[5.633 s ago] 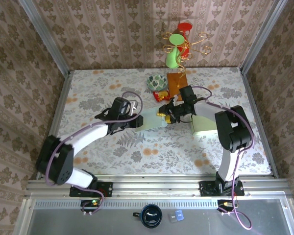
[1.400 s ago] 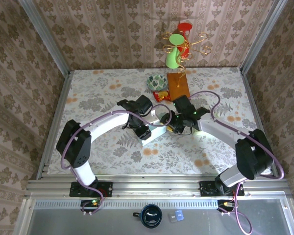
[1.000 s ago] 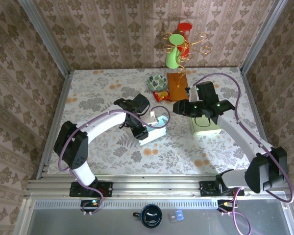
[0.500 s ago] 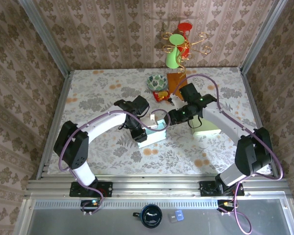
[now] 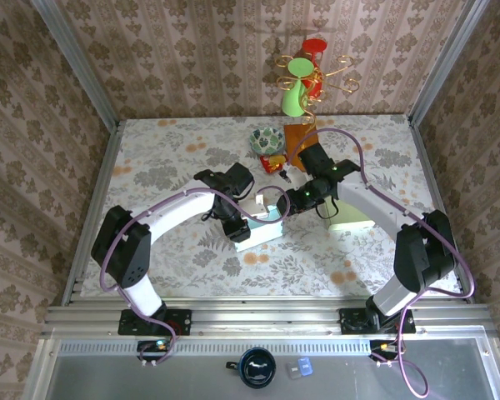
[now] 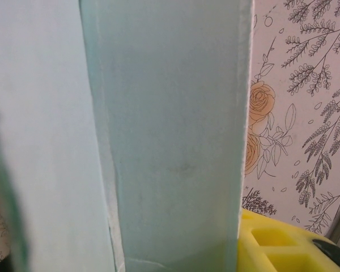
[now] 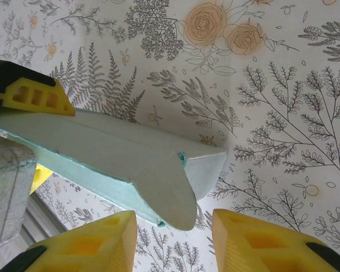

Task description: Fold the paper box

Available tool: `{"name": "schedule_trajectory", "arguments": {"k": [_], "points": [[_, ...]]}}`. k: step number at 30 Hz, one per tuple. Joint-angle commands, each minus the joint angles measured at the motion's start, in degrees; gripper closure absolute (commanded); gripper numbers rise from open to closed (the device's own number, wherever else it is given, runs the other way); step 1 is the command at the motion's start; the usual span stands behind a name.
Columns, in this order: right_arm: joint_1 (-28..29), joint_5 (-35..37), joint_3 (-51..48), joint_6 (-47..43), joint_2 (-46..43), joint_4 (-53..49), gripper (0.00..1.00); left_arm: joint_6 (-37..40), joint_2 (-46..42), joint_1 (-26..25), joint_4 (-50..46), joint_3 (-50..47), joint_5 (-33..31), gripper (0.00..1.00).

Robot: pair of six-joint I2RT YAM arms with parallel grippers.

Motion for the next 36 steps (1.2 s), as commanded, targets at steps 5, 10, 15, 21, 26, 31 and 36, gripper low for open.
{"name": "schedule_trajectory", "arguments": {"k": [5,10,15,21,26,31,36], "points": [[0.94,2.28,3.11,-0.76,1.48,-1.31,0.63,1.03,0.48,0.2,-0.38,-0.35,1.86,0.58],[1.29,2.5,3.28,-0.67,1.86,-1.38,0.69,0.87,0.48,0.14,-0.34,-0.26,2.0,0.58],[1.77,4.47,2.98,-0.63,1.8,-1.34,0.72,0.72,0.48,0.16,-0.28,-0.19,2.09,0.58],[3.43,9.55,3.2,-0.59,1.24,-1.39,0.85,0.2,0.62,0.21,-0.01,-0.17,2.11,0.58],[4.97,14.06,2.52,0.92,0.24,-0.66,0.98,-1.69,0.92,0.53,0.87,0.27,1.39,0.57],[5.54,15.28,-0.05,5.47,-2.48,1.78,1.0,-4.55,0.74,2.22,2.36,0.71,1.84,0.57],[5.73,15.19,-2.78,9.43,-3.23,3.88,1.0,-4.41,1.13,2.49,2.47,1.14,1.86,0.56]]}}
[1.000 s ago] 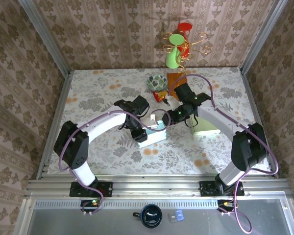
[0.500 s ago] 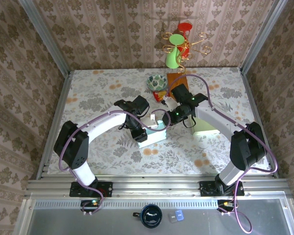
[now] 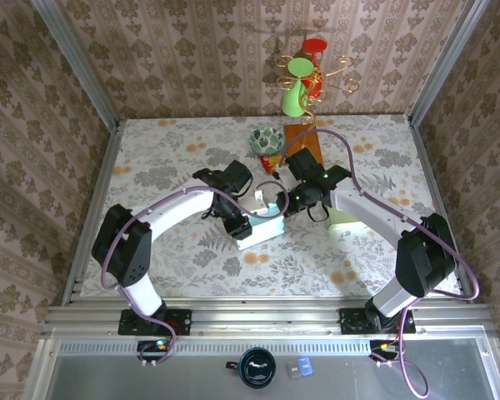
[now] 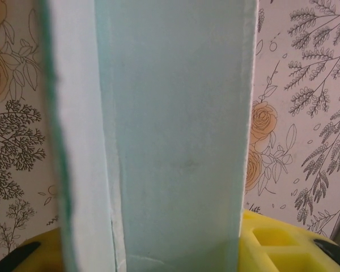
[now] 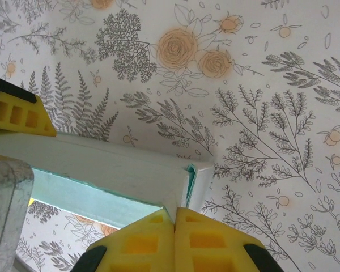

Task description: Fold the paper box

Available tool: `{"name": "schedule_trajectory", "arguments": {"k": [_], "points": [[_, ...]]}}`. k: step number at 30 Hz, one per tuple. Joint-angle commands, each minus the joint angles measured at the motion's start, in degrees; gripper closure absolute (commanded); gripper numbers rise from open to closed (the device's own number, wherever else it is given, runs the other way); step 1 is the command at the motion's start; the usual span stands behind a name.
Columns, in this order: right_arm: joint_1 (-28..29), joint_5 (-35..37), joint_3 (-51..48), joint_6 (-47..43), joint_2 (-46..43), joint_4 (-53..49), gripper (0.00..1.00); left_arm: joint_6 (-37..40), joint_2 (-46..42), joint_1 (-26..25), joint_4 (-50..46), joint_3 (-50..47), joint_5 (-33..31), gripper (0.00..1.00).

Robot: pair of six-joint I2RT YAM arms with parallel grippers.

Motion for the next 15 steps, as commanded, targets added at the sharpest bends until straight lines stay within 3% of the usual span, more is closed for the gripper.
{"name": "schedule_trajectory", "arguments": {"k": [1,15], "points": [[0.3,1.93,-1.94,4.48,-1.46,-0.27,1.0,-2.1,0.81,1.05,-0.24,1.36,-0.23,0.56],[0.79,2.95,-0.25,8.35,-1.24,-1.27,1.0,-1.7,1.38,0.63,-1.26,2.39,-2.51,0.56]]}}
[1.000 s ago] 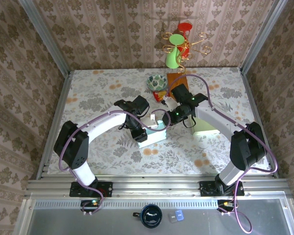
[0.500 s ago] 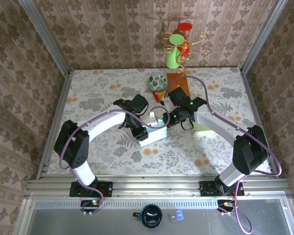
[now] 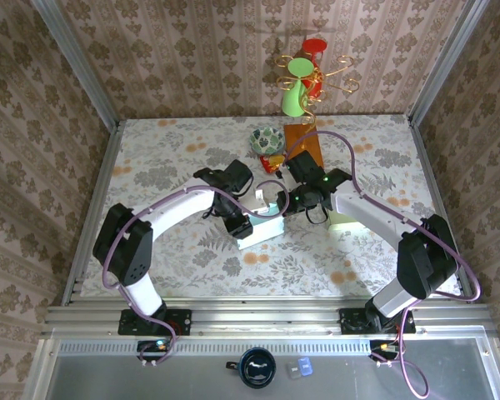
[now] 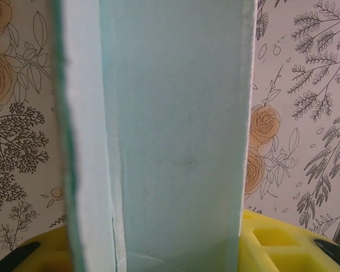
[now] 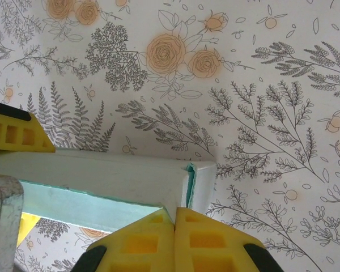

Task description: Fold the paper box

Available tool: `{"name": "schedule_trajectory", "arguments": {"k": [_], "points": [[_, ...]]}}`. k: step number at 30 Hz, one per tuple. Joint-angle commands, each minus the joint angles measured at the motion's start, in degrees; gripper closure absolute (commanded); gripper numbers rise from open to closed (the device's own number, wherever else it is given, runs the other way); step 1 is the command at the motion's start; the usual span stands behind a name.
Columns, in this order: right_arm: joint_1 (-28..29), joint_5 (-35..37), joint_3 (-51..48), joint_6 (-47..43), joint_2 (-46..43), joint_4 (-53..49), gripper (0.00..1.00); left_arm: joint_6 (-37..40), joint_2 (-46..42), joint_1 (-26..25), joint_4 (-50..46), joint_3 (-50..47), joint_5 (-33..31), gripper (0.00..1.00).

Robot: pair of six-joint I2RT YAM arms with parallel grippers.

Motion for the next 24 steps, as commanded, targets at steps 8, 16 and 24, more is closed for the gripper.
{"name": "schedule_trajectory", "arguments": {"k": [8,16,24], "points": [[0.41,4.94,-3.27,-0.6,-2.34,-1.87,1.0,-1.9,0.51,1.37,-0.6,1.83,-1.65,0.56],[2.06,8.86,-7.1,-0.06,-5.82,3.22,1.0,-5.58,-2.17,1.73,3.06,0.11,-2.36,0.45],[4.23,10.84,-6.48,4.55,-5.9,3.41,1.0,-11.2,-6.87,1.73,9.18,-4.5,-1.71,0.38]]}}
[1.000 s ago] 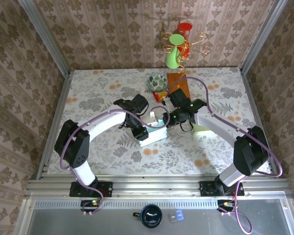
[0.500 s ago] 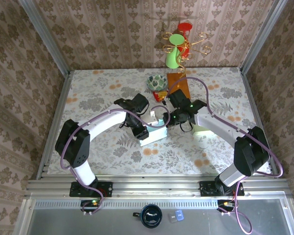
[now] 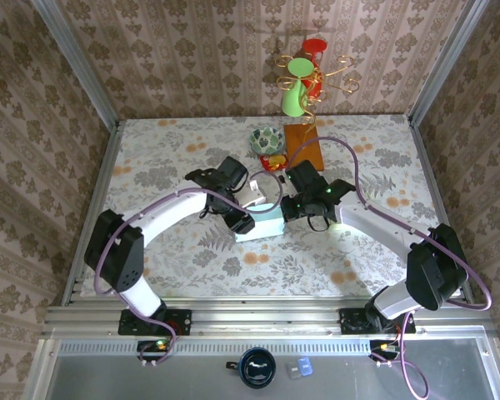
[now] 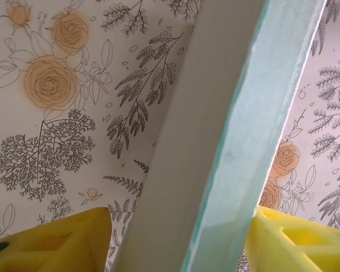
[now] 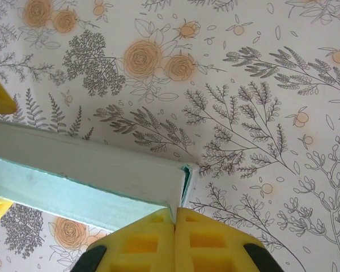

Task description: Fold the paper box

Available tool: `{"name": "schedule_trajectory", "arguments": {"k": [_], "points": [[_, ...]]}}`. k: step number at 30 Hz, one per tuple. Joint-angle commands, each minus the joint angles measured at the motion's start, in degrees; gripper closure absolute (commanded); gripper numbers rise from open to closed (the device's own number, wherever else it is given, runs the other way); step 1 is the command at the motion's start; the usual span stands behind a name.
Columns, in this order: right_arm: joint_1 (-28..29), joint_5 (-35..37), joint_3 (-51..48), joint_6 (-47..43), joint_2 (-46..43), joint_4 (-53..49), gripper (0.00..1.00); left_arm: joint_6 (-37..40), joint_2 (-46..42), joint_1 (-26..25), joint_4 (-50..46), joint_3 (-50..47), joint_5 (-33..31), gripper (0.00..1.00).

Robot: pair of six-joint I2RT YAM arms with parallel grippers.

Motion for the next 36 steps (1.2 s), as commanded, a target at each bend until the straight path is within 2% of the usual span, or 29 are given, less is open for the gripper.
{"name": "schedule_trajectory", "arguments": {"k": [1,8,13,20,25,30,34,36], "points": [[1.37,3.16,-0.27,3.37,-1.05,-0.96,1.0,-4.16,-2.38,0.55,2.63,-1.66,-0.06,0.38],[2.97,3.95,1.9,8.34,0.02,-0.96,1.0,-5.45,-4.0,-0.04,4.23,-3.77,-0.4,0.38],[4.21,5.54,2.77,10.36,1.27,-1.91,1.0,-5.24,-2.93,-0.47,3.54,-3.26,-0.35,0.43],[4.42,6.18,5.02,11.62,1.8,-3.93,1.0,-3.92,-1.14,-2.49,2.17,-2.33,-1.92,0.47],[4.72,6.81,3.26,11.11,1.83,-3.2,1.0,-5.82,-1.61,-2.15,2.36,-1.38,-3.55,0.46],[4.93,8.64,0.31,9.65,0.77,-1.18,1.0,-10.92,-5.89,1.06,4.68,-0.94,1.02,0.4],[4.9,9.4,0.74,8.93,1.67,-1.29,1.0,-14.61,-8.33,3.77,6.19,-1.94,6.54,0.39],[5.14,9.74,0.74,8.98,2.13,-1.14,1.0,-16.05,-9.65,4.93,6.79,-2.66,7.37,0.39]]}}
